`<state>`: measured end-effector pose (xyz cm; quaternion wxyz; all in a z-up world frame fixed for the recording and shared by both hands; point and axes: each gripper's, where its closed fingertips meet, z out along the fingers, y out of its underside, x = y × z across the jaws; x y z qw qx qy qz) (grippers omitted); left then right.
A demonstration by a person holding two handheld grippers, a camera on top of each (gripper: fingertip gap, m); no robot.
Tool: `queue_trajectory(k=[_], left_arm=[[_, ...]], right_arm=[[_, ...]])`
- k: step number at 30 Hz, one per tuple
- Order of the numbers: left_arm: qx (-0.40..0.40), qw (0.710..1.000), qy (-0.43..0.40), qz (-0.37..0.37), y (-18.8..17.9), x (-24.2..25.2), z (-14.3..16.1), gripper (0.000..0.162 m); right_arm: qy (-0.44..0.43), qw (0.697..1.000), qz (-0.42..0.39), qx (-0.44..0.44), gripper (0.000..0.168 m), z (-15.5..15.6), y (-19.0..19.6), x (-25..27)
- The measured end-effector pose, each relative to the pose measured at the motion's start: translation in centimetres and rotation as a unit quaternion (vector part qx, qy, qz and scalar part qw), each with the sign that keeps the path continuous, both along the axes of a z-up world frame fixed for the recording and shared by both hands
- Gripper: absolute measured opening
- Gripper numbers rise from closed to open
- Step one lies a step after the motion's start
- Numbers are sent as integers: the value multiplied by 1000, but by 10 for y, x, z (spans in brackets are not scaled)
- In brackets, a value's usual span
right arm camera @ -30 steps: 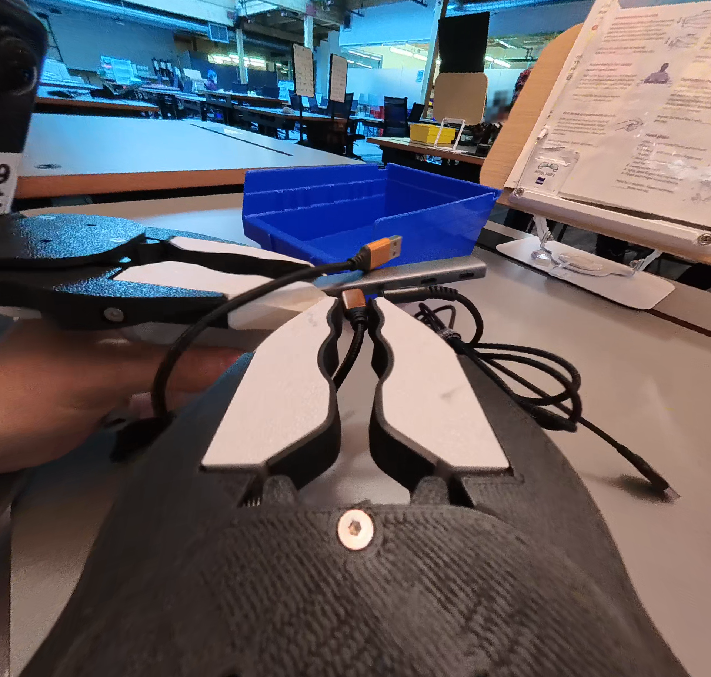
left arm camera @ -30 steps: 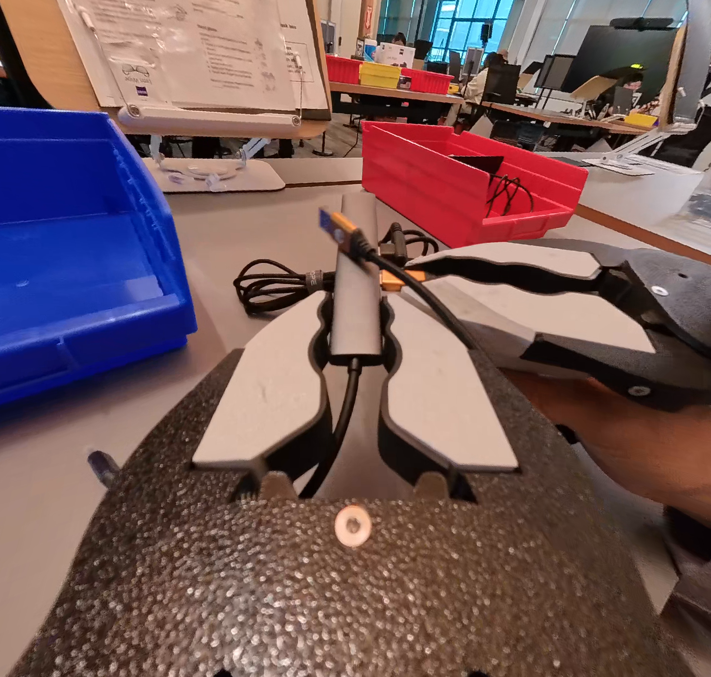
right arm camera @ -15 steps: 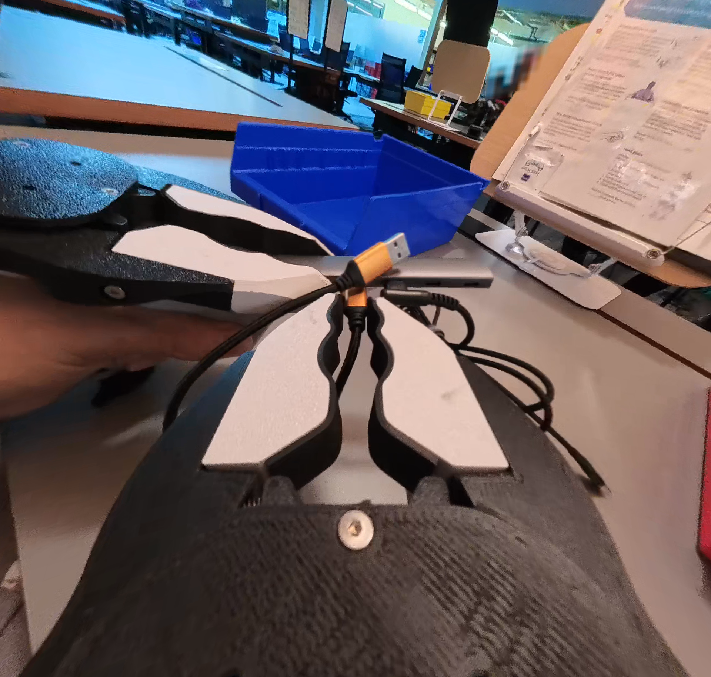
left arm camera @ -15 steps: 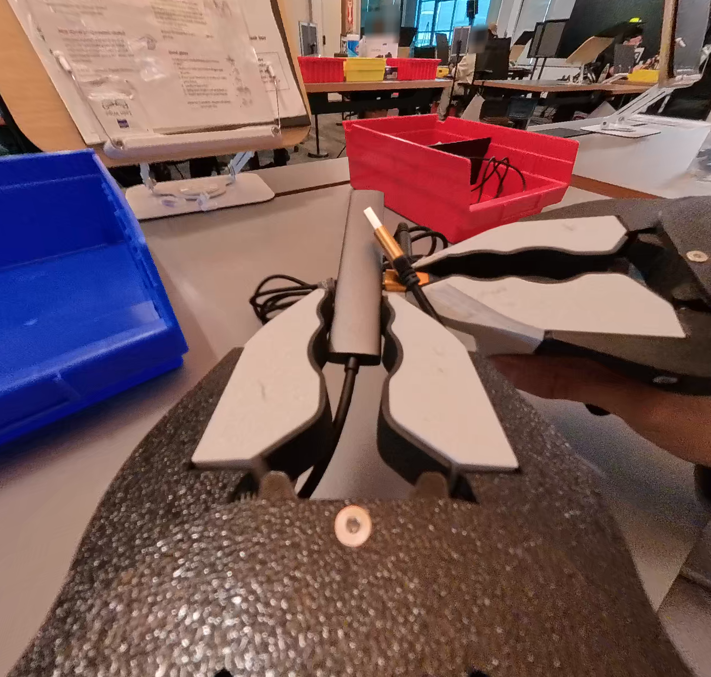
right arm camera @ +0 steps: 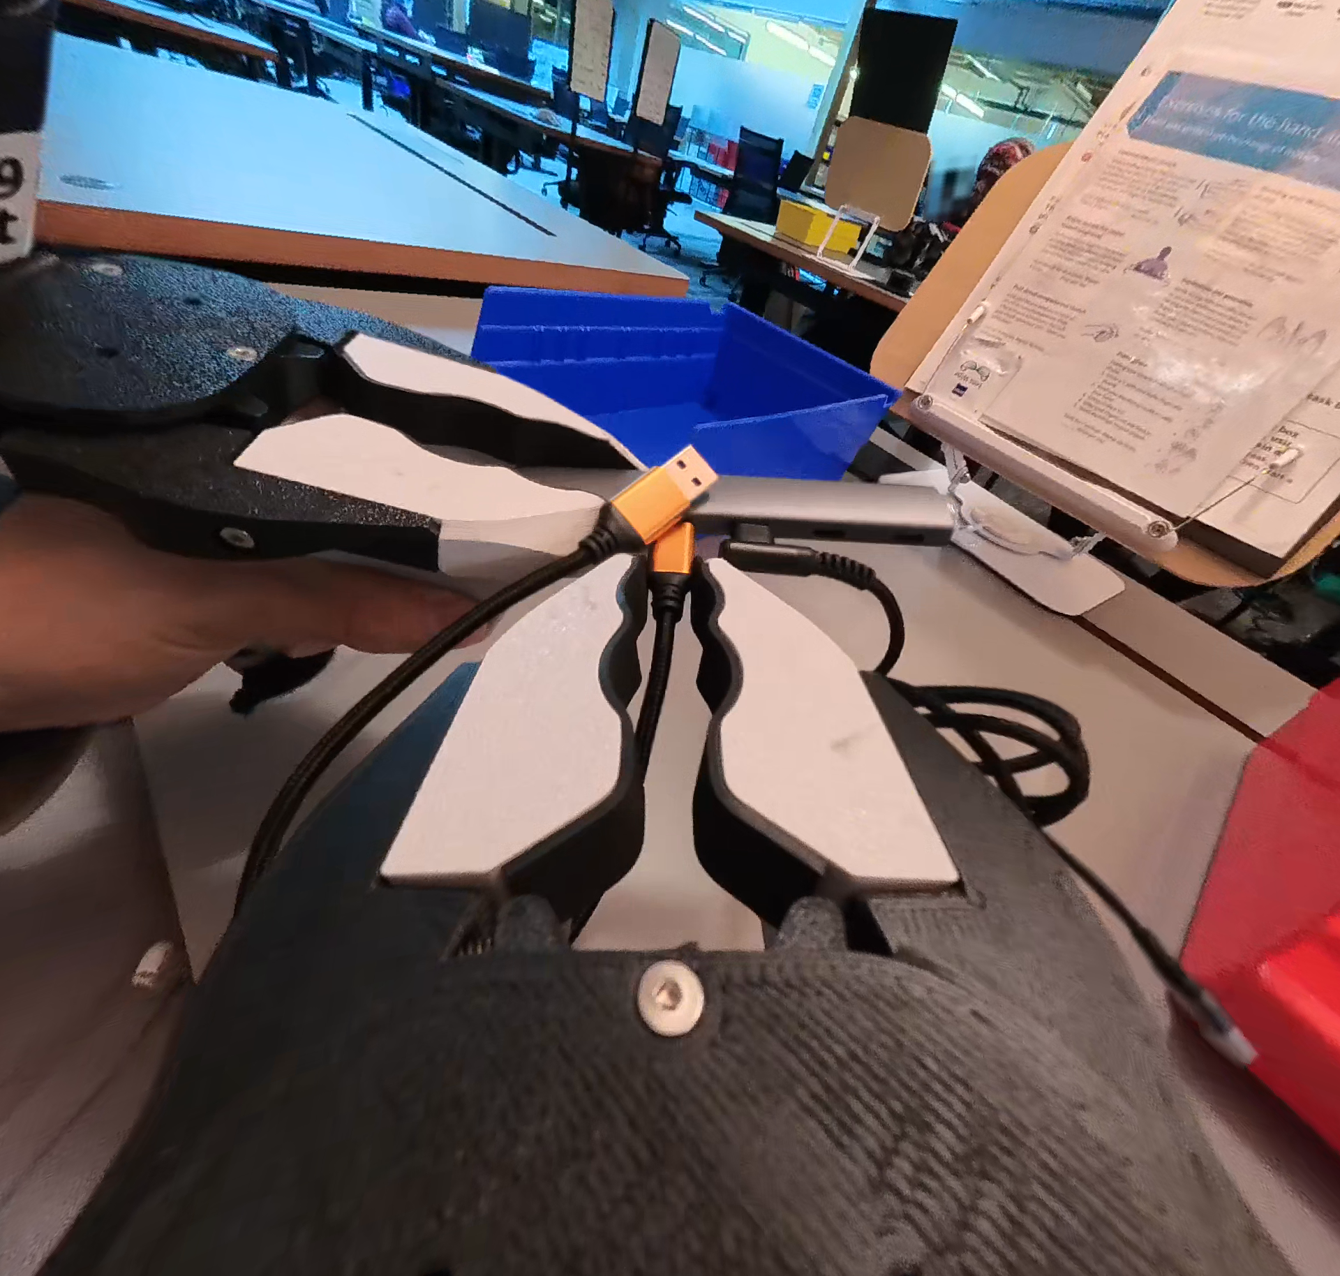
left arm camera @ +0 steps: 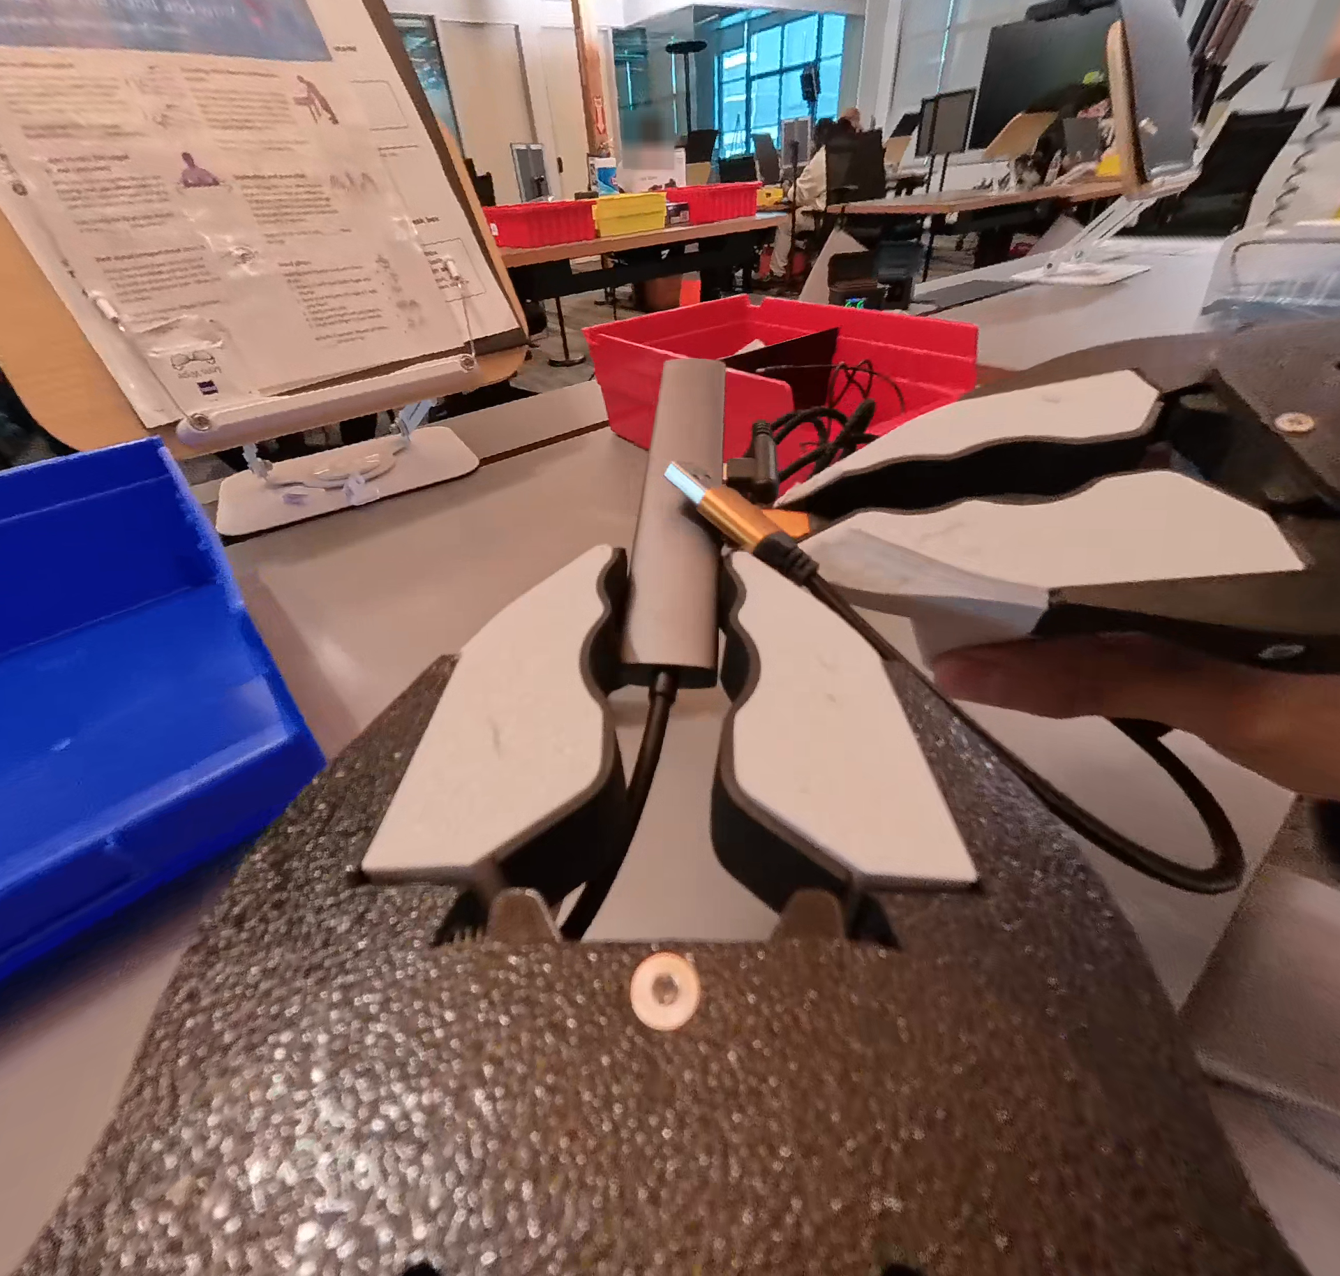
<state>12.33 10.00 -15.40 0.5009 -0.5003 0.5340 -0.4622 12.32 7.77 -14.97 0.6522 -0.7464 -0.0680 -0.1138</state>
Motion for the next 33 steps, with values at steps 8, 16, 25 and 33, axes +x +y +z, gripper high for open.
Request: queue_trajectory(k=[8, 16, 25, 33], left_arm=[[-16, 999, -10, 49, 19, -5, 5, 24], [-62, 990, -103, 70, 74, -43, 67, 23], [-83, 994, -59, 26, 57, -25, 45, 23], [-59, 997, -48, 10, 45, -18, 35, 23]], right_arm=[[-17, 1000, 13, -15, 13, 3, -8, -7], [9, 994, -104, 30, 13, 40, -67, 70], [-65, 929, -324, 167, 13, 183, -135, 260], [-3, 950, -245, 194, 12, 149, -82, 339]])
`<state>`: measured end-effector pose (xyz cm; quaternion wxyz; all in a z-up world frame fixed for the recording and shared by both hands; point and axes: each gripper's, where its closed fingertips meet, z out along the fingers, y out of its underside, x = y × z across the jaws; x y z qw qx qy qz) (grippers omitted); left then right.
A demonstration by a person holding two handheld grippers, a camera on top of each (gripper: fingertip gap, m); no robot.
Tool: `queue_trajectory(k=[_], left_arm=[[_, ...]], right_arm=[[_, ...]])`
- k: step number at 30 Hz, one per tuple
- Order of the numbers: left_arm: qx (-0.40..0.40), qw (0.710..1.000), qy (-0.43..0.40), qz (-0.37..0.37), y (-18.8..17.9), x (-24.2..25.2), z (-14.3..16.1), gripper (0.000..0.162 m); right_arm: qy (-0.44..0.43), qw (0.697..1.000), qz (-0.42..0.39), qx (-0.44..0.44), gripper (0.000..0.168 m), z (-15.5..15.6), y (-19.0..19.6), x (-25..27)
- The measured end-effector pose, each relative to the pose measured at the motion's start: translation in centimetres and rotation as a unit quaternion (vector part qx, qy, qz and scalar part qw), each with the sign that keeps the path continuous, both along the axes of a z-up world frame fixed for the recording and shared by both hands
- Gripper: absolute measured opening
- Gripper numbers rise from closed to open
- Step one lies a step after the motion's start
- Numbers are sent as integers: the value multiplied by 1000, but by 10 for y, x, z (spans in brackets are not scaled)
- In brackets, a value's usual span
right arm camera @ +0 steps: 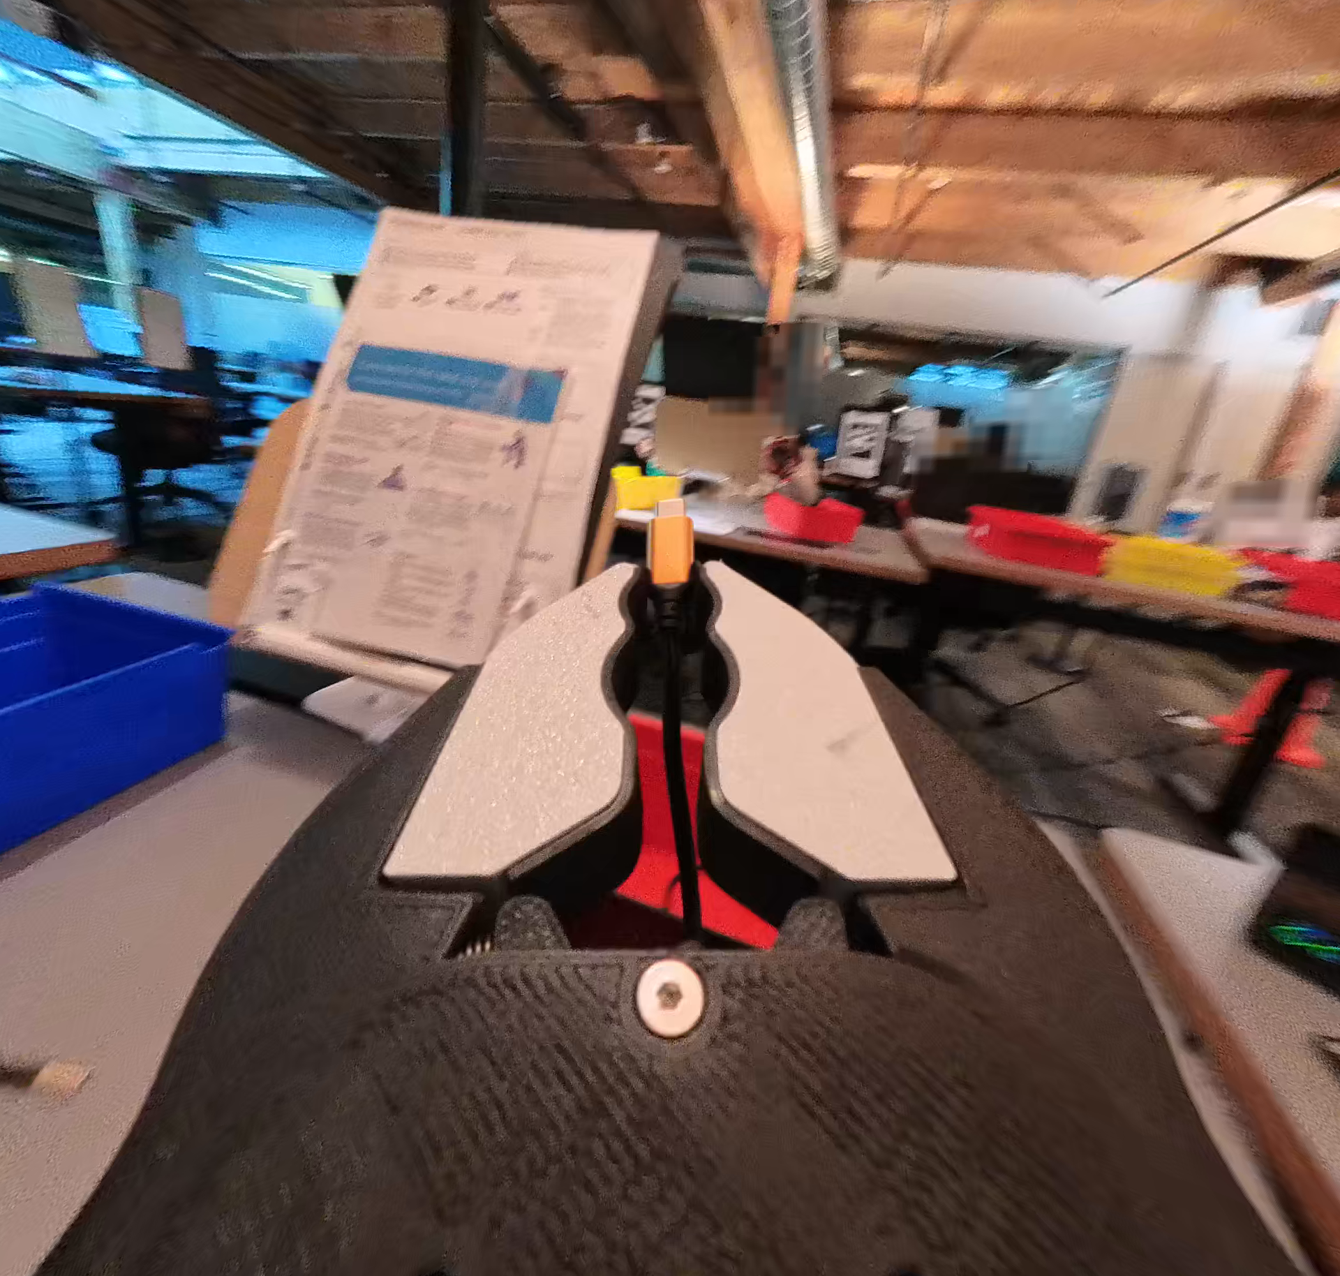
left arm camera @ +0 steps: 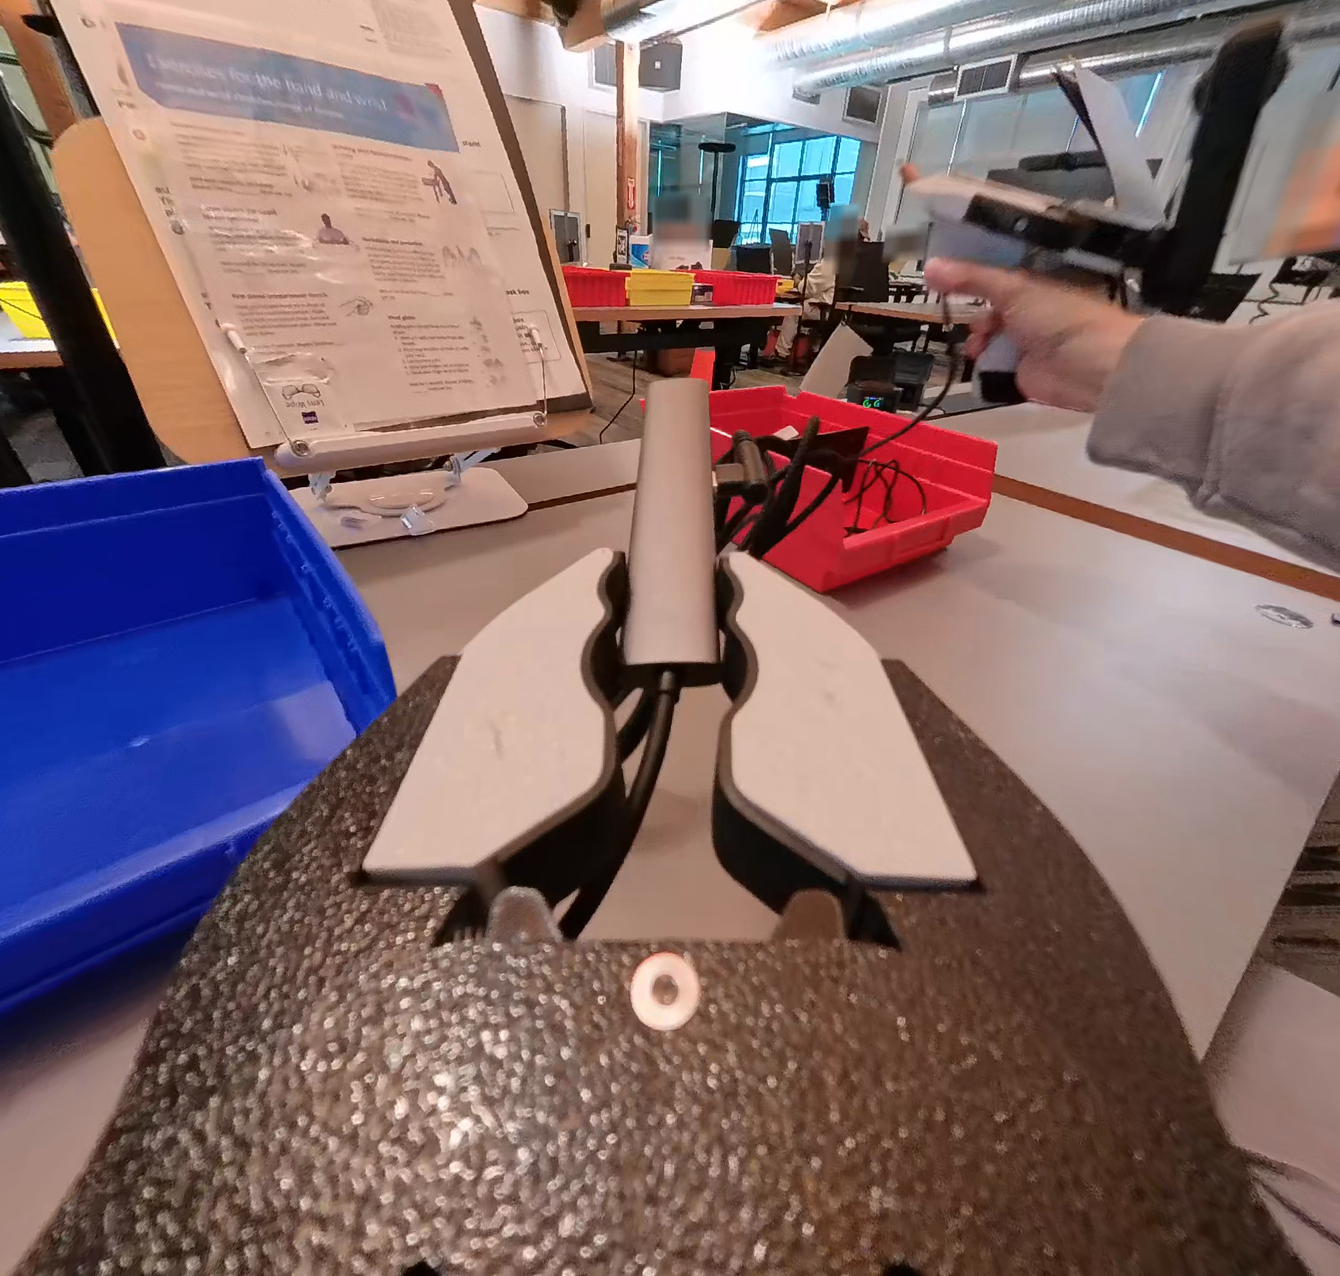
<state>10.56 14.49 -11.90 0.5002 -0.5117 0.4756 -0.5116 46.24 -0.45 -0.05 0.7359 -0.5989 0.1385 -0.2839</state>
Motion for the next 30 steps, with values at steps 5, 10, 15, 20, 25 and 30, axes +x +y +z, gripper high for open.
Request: queue_trajectory(k=[5, 10, 15, 20, 25, 30], left_arm=[[-2, 1000, 4, -6, -1, 3, -5, 23], [-2, 1000, 11, -13, -2, 5, -9, 23], [-9, 1000, 20, -15, -2, 9, -18, 23], [-2, 999, 40, -8, -4, 13, -26, 23], [10, 998, 58, -14, -15, 18, -36, 23], [28, 997, 66, -17, -24, 20, -41, 23]], right_arm=[[26, 995, 44, -81, 12, -84, 34, 1], [53, 911, -85, -400, 21, -177, 3, 38], [118, 893, -128, -414, 99, -169, -21, 9], [69, 962, 119, -234, 87, -112, 34, -169], [26, 962, 205, -178, 63, -127, 80, -289], [57, 957, 205, -196, 53, -152, 105, -308]])
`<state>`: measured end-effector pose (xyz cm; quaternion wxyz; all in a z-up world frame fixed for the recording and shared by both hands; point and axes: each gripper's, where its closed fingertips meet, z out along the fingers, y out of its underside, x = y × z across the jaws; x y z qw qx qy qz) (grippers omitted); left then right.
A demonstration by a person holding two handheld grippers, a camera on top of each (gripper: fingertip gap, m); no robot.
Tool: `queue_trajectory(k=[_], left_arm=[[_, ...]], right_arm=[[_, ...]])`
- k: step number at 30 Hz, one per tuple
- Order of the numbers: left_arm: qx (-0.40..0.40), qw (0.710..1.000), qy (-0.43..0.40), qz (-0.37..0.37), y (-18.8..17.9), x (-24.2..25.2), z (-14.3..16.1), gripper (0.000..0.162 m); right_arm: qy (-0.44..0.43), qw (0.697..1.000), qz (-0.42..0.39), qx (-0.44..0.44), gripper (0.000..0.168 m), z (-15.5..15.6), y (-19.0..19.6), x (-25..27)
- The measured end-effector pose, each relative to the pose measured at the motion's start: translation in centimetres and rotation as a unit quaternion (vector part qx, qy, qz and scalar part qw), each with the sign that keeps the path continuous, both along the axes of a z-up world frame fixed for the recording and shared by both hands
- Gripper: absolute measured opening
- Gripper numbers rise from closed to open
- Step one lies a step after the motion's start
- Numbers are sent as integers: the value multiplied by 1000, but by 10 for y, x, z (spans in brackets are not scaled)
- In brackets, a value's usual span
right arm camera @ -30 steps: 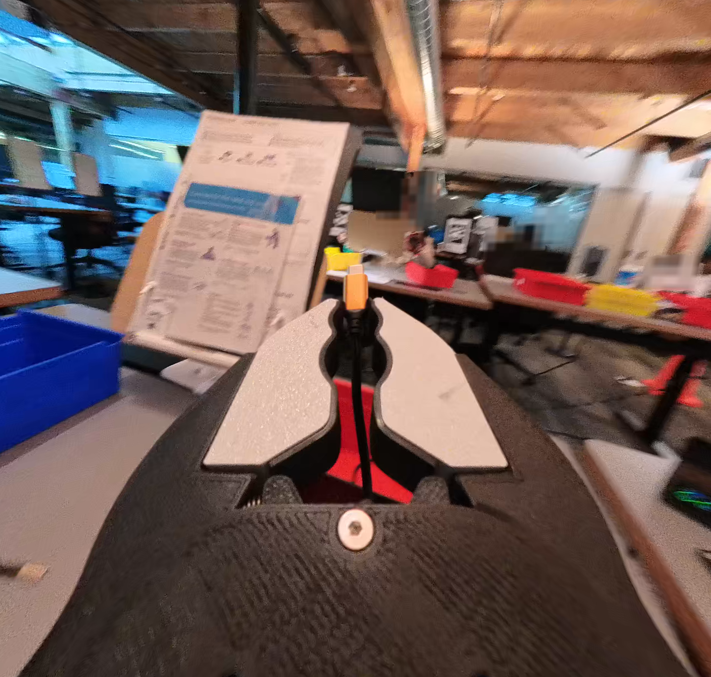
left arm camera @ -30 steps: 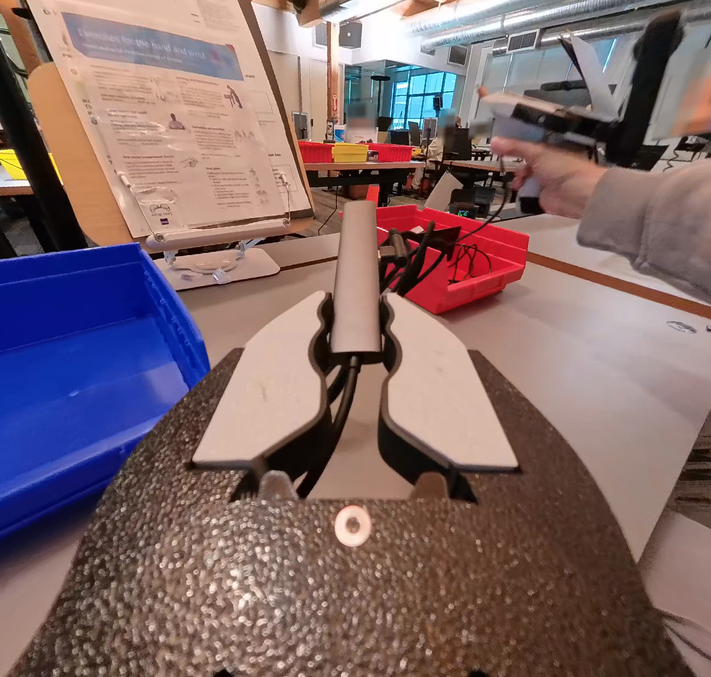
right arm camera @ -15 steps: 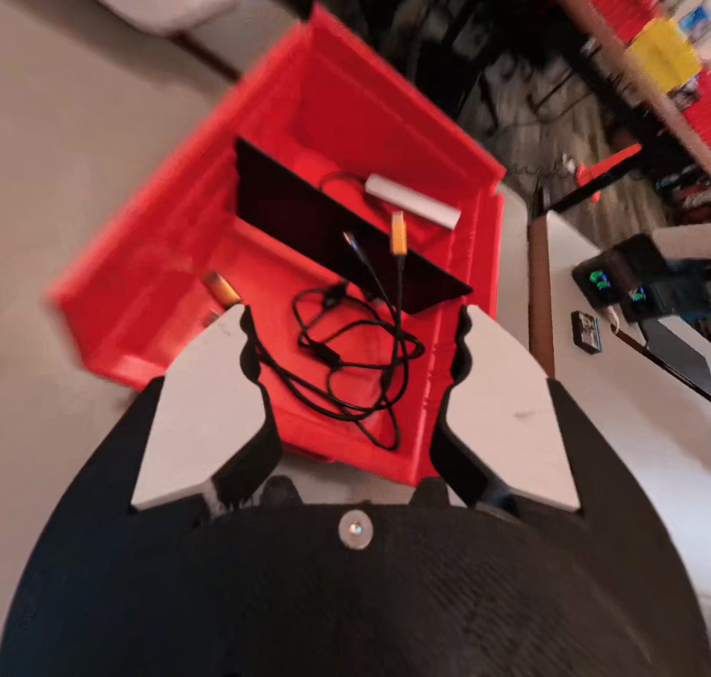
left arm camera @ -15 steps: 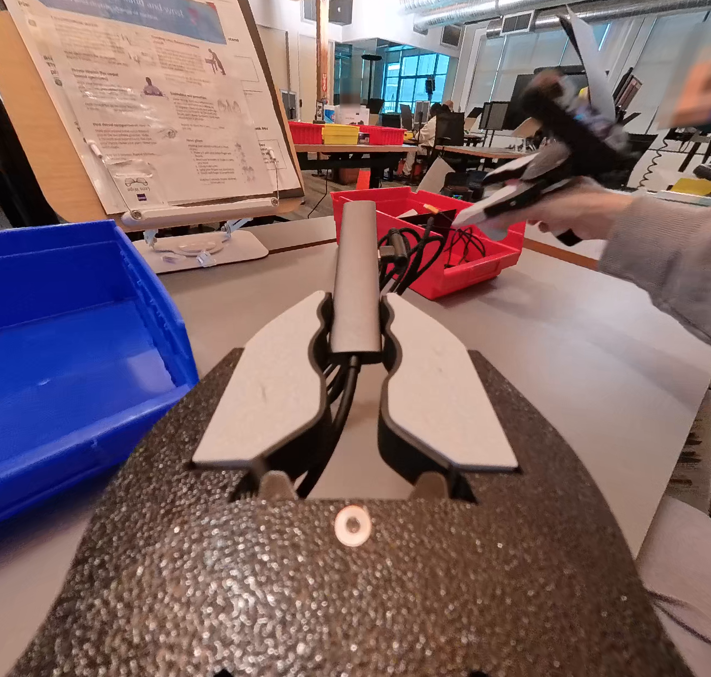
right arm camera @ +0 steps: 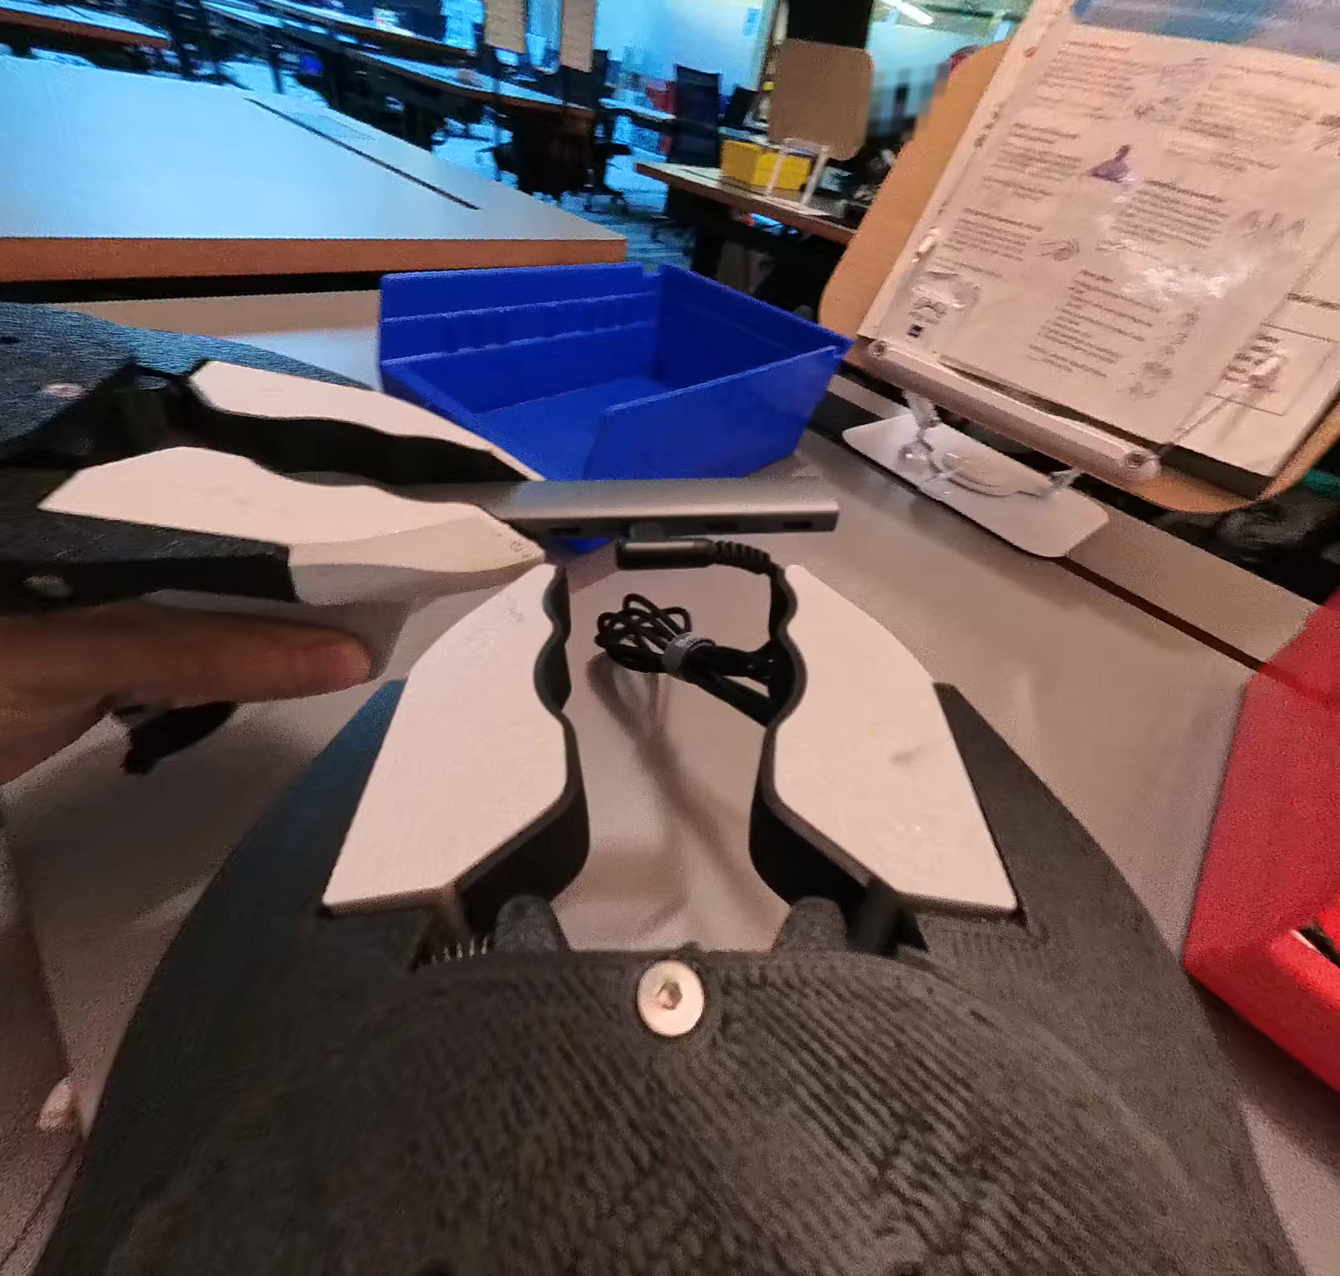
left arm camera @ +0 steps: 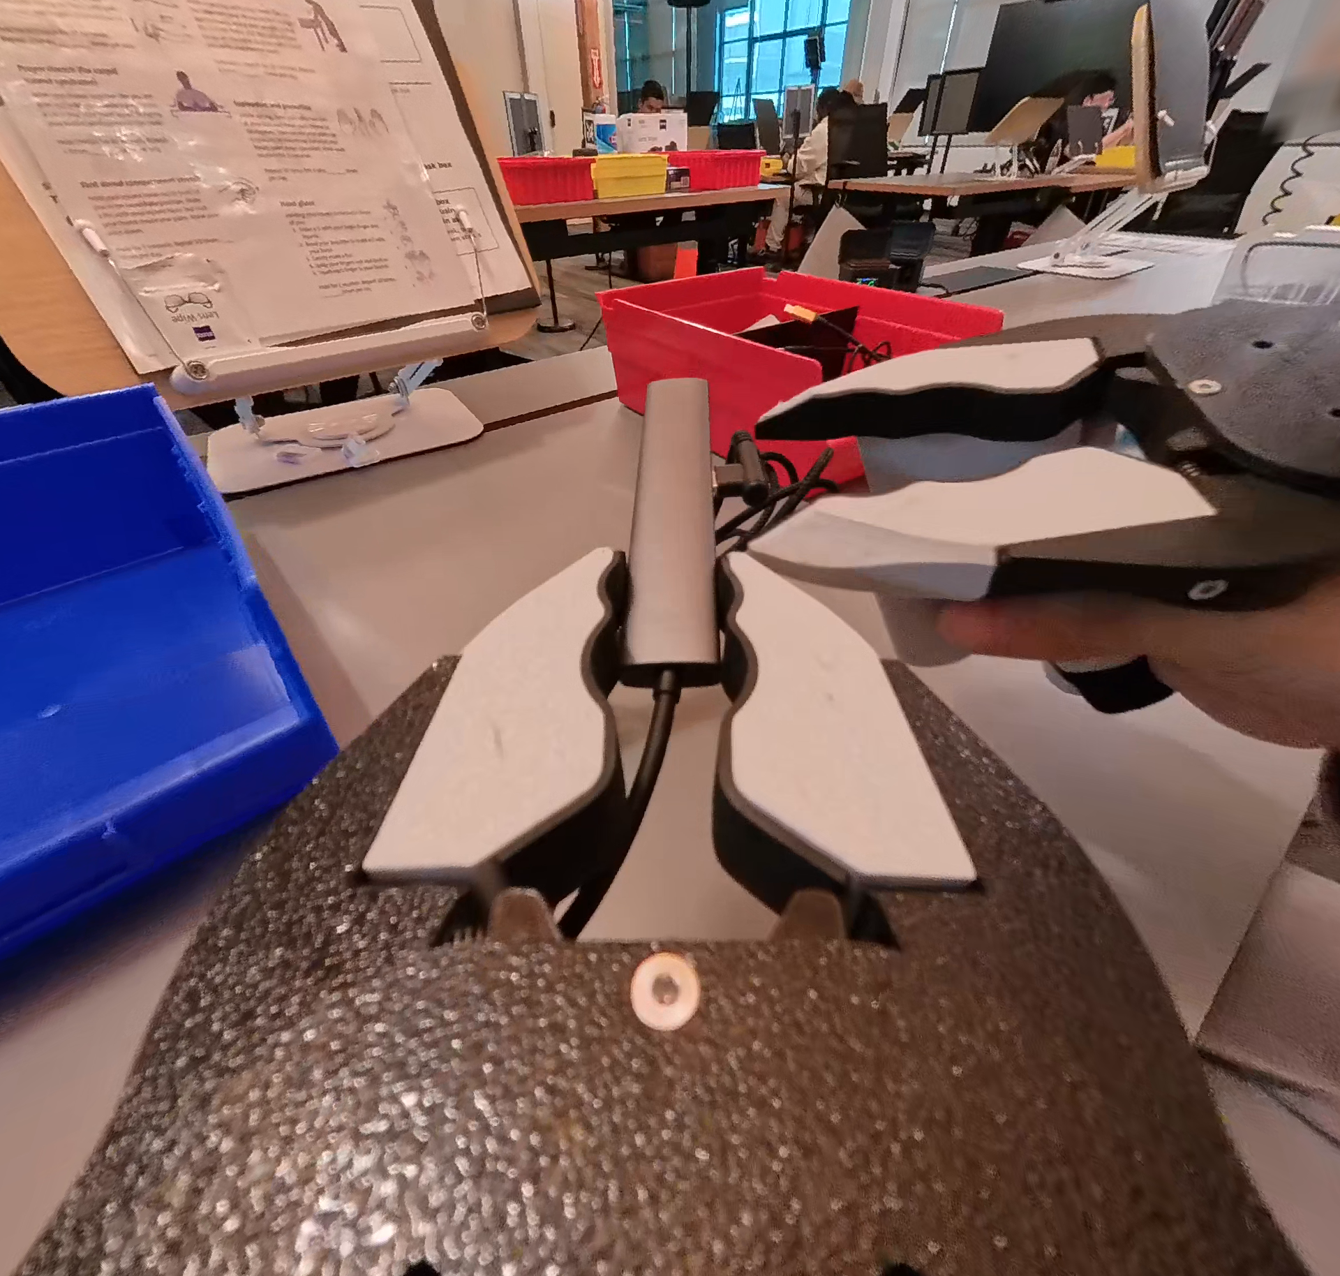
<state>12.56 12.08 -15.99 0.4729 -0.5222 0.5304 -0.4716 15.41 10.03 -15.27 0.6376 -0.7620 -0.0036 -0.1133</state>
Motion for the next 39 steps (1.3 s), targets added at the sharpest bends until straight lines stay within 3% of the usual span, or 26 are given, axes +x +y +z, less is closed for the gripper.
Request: queue_trajectory(k=[9, 18, 25, 29, 33, 39], left_arm=[[7, 1000, -2, 7, -3, 1, -2, 23], [19, 1000, 1, 25, 3, 2, -7, 23], [46, 998, 4, 52, 5, 2, -10, 23], [77, 994, -21, 70, 11, -2, -3, 23], [90, 992, -40, 79, 14, -5, 1, 23], [110, 991, -59, 56, 3, -4, 6, 23]], right_arm=[[9, 999, -33, 43, 32, 1, 0, 3], [30, 996, -42, 76, 24, 0, 7, 0], [40, 991, -100, 81, 27, -6, 11, 1], [114, 986, -80, 89, 31, -4, 14, -13], [292, 947, -18, 131, 31, 4, 15, -24], [538, 821, 60, 179, 31, 5, 13, -16]])
